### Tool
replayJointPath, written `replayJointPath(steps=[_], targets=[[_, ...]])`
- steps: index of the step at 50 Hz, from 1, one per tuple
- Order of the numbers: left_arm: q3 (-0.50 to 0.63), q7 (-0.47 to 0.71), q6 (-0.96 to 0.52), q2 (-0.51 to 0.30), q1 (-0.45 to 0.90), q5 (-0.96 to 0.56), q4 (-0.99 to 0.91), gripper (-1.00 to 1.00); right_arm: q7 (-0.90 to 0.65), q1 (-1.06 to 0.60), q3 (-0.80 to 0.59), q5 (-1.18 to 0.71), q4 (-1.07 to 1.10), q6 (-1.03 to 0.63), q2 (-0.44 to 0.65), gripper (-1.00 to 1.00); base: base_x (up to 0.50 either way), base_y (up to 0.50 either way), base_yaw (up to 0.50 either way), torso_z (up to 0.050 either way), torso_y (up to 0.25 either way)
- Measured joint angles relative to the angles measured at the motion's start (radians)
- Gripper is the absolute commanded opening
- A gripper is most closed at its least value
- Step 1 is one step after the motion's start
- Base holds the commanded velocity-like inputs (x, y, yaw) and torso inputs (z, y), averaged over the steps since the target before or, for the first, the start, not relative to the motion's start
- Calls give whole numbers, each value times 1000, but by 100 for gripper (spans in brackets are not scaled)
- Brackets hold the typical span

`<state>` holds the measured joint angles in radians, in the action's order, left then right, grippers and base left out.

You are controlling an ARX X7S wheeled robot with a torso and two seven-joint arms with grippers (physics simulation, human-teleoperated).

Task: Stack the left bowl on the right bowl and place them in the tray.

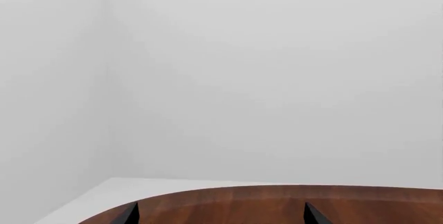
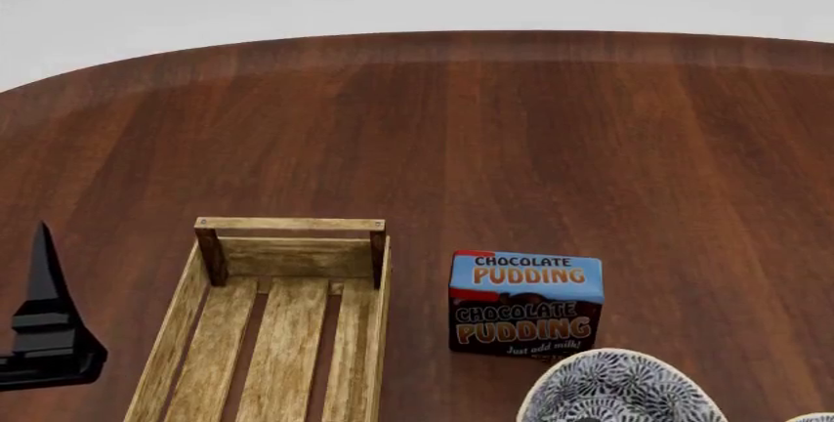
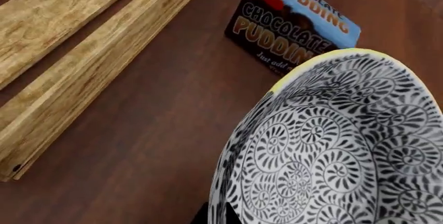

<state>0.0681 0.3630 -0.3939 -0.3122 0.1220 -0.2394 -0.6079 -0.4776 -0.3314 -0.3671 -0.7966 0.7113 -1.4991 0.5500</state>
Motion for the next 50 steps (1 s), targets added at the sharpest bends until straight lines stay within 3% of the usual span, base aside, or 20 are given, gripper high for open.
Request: replayJointPath(steps=[20, 50], targets=[[10, 5, -5, -4, 13, -7, -1, 100, -337, -84, 102, -445, -8, -21, 130, -100, 0, 0, 0, 0, 0], [23, 15, -3, -14, 10, -9, -3, 100, -436, 159, 298, -530, -70, 136, 312, -100, 0, 0, 0, 0, 0]])
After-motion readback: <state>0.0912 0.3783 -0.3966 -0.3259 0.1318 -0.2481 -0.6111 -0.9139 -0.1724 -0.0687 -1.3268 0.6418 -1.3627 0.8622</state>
